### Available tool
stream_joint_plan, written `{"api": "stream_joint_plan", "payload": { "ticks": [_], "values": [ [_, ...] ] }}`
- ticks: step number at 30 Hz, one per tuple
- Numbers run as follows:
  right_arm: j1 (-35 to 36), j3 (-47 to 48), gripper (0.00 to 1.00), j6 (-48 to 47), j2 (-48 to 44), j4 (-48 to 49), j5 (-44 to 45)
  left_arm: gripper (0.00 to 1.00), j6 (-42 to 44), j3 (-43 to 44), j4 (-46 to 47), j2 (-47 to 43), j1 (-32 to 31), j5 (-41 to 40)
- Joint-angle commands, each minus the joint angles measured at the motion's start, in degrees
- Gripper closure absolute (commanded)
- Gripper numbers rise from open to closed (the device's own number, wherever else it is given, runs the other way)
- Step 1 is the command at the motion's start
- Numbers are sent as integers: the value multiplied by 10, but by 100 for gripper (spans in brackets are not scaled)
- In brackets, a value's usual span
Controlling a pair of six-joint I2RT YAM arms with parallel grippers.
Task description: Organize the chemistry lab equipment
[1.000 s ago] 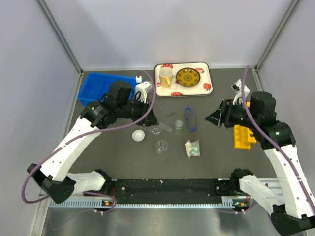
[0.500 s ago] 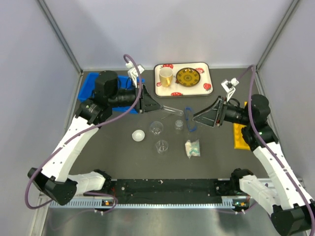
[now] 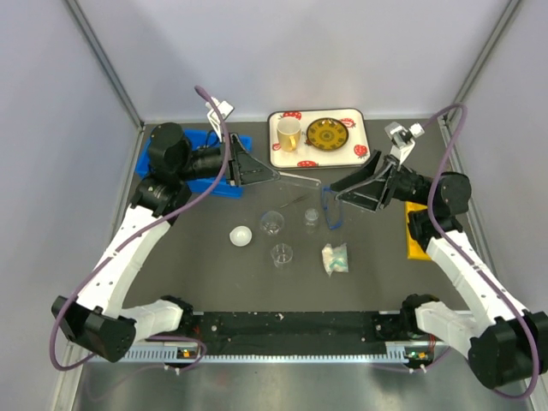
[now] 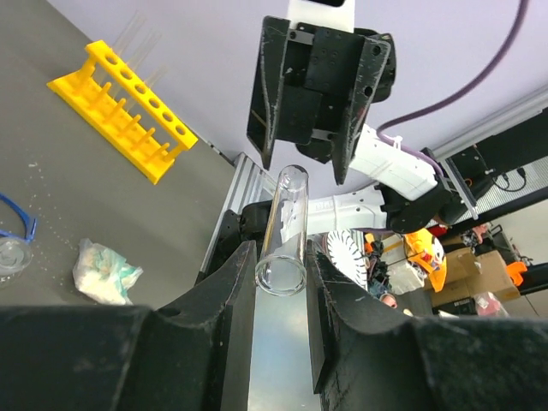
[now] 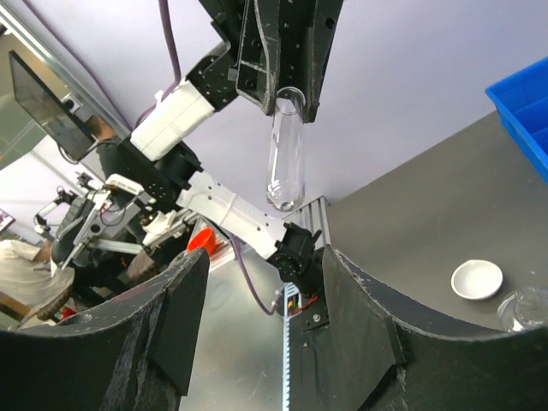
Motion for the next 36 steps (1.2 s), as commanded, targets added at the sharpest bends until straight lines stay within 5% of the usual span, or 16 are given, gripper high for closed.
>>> {"api": "stream_joint_plan", "payload": {
  "ticks": [1,5,15,36],
  "values": [
    [6,13,43,55,14,150,6,92,-58,-18,124,-32,11,32],
    [6,40,43,0,7,86,36,92,-99,-51,182,-48,13,25],
    [24,41,43,-2,14,103,143,93,-147,-102,297,-73,15,-8],
    [153,116,44,-80,93,65,210,95,-151,-109,335,-56,15,-27]
  ]
}}
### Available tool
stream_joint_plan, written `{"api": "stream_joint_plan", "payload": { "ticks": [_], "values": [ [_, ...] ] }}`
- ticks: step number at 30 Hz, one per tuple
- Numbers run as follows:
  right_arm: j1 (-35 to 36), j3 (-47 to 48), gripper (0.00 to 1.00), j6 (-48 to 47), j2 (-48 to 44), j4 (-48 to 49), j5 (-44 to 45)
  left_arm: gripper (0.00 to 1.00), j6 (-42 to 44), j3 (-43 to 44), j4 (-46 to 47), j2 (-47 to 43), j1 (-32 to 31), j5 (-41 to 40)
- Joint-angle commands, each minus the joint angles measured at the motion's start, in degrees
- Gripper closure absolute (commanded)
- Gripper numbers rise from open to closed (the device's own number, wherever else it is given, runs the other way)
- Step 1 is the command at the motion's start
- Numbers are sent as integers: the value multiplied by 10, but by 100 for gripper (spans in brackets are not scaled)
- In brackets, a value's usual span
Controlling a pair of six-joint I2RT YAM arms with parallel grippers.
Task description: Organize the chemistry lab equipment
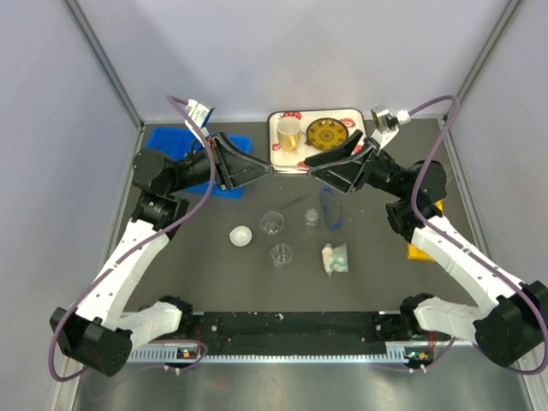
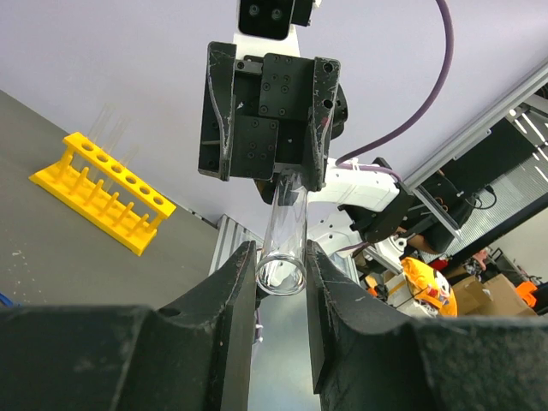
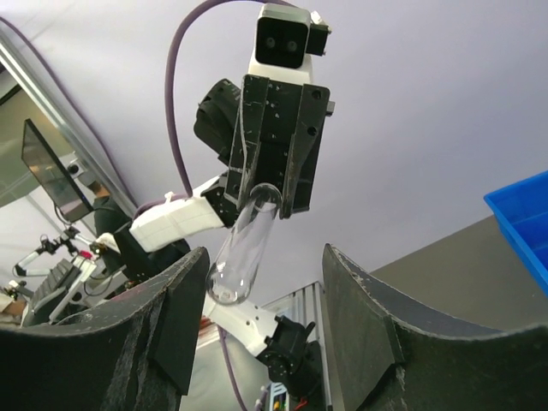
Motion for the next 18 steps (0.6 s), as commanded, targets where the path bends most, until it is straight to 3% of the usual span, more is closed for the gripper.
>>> {"api": "stream_joint_plan", "payload": {
  "ticks": [1,18],
  "values": [
    [23,48,44,-22,15,22,14,95,1,0,38,-2,2,-5],
    [30,51,63,-23,21,19,11,97,23,1,25,-3,10,-22]
  ]
}}
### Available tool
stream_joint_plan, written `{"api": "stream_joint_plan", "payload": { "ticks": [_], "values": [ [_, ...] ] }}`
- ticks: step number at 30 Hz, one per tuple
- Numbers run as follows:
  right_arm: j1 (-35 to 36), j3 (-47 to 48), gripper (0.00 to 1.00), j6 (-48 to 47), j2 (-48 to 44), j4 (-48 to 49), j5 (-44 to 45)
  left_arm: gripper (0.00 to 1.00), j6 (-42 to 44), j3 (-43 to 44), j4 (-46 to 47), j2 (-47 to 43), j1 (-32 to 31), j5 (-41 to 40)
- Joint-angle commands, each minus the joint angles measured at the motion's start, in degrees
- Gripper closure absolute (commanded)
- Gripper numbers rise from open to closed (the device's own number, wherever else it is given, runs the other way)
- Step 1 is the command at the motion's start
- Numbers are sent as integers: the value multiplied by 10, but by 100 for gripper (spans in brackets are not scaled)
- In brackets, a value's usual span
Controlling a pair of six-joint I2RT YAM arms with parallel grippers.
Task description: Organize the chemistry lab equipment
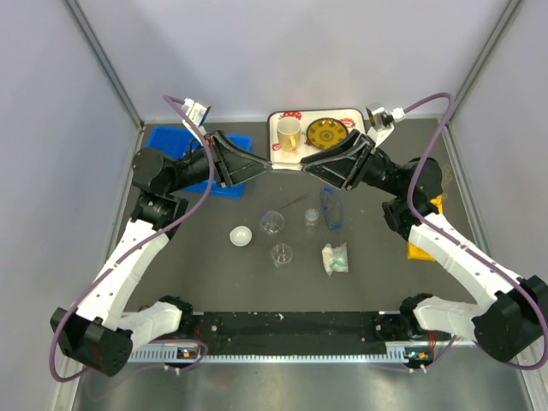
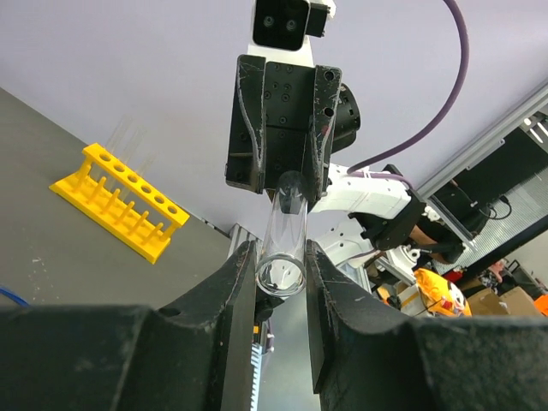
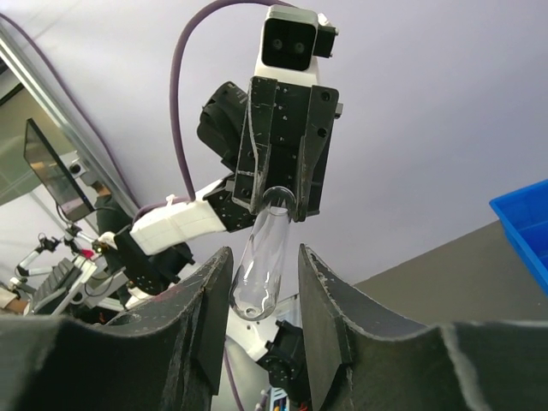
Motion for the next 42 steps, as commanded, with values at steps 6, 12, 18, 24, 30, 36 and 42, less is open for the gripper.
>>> {"api": "stream_joint_plan", "payload": {
  "ticks": [6,12,18,24,30,36,42],
  "values": [
    [10,26,64,-13,-2,17,1,98,19,6,23,-1,4,-13],
    [13,29,63,-14,-1,13,0,99,22,8,22,2,5,-13],
    [15,30,65,-16,1,11,-1,100,25,9,18,2,5,-11],
    [17,30,71,-14,4,10,-3,100,30,12,15,2,7,-13],
    [19,27,76,-16,3,9,-3,100,30,13,13,3,8,-13],
    [19,27,84,-20,0,1,0,92,27,10,16,4,8,-6],
    [19,33,86,-39,-2,-28,4,60,56,26,-29,13,8,7]
  ]
}}
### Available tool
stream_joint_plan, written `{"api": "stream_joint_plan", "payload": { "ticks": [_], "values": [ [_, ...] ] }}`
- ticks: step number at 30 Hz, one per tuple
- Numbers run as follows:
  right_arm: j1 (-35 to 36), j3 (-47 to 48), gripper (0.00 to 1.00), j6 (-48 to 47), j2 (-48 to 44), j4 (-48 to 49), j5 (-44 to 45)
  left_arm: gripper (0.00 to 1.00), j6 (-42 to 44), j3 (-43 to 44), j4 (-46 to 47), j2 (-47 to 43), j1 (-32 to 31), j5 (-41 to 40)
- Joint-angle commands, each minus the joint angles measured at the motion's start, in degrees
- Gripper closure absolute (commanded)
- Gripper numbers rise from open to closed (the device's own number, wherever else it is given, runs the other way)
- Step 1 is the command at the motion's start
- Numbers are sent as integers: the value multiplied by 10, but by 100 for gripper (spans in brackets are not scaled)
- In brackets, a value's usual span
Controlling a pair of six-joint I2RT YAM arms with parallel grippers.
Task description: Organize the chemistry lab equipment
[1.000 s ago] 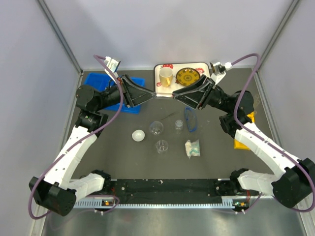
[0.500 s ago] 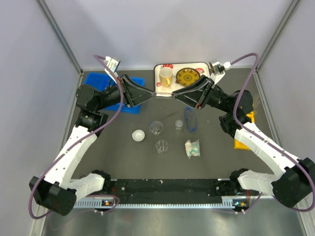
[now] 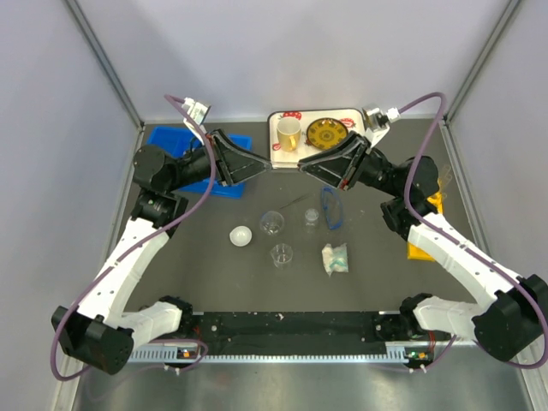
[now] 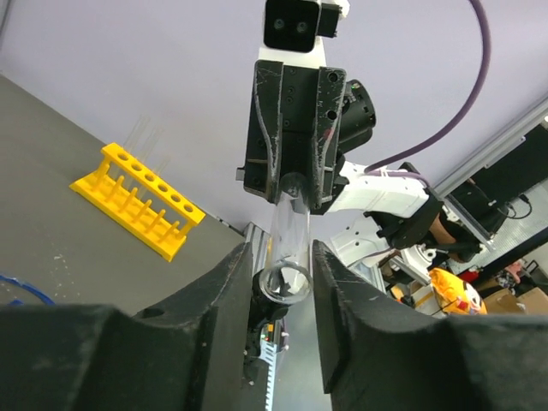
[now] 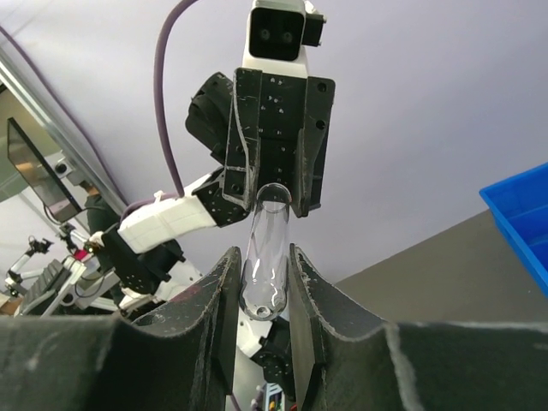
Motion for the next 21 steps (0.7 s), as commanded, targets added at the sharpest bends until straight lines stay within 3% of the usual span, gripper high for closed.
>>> {"api": "stream_joint_plan", "payload": {
  "ticks": [1,5,9,13,18,21],
  "values": [
    [12,30,86,-20,-5,-4,-4,58,31,26,-26,11,2,9],
    [12,35,86,-37,-8,-32,-2,39,41,26,-37,10,2,14],
    [12,40,86,-67,-19,-80,5,32,65,35,-74,9,2,18],
    [12,61,86,-145,-38,-187,23,30,125,58,-163,-5,2,1],
    [-14,96,87,-231,-69,-365,61,30,252,98,-351,-34,2,-107],
    [-58,117,87,-271,-93,-430,79,30,299,94,-404,-63,2,-167]
  ]
}}
